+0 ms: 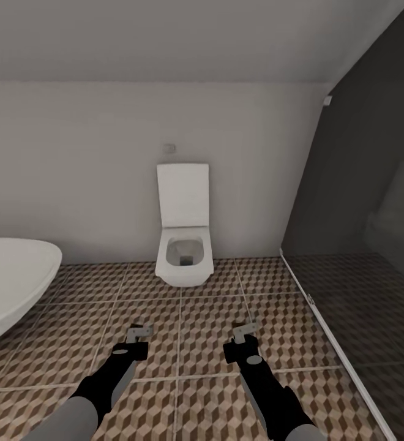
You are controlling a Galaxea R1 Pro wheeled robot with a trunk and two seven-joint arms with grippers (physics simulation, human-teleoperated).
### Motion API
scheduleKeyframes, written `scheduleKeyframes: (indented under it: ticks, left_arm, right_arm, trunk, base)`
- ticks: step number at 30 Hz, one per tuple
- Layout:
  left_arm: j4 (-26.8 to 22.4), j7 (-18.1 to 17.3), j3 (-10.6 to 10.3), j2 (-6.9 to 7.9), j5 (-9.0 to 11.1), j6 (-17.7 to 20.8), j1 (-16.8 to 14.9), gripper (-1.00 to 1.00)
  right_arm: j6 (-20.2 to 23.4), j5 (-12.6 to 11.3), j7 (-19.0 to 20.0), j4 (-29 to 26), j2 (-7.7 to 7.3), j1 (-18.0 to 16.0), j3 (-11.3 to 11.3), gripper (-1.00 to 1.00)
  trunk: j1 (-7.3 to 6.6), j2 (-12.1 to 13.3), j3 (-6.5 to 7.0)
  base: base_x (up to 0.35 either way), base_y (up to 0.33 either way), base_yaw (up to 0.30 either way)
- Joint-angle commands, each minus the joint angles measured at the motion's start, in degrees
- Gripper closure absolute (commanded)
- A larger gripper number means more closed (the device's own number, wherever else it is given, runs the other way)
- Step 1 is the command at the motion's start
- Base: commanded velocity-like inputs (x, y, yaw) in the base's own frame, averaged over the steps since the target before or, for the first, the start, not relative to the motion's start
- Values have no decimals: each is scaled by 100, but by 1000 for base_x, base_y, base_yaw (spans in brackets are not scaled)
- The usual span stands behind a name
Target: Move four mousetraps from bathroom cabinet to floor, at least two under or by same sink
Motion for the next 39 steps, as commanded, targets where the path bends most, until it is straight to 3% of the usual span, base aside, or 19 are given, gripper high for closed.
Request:
scheduleKeyframes:
  ticks: [1, 39]
  left_arm:
    - [-11, 63, -50, 6, 37, 34, -2, 100]
    - [32, 63, -76, -47, 43, 34, -2, 100]
  right_arm:
    - [45, 47, -10, -9, 0, -2, 11, 100]
    - [45, 49, -10, -7, 0, -2, 11, 100]
  trunk:
    - [22, -44, -24]
    - [857, -1568, -706]
  base:
    - [0, 0, 0]
    - [0, 0, 0]
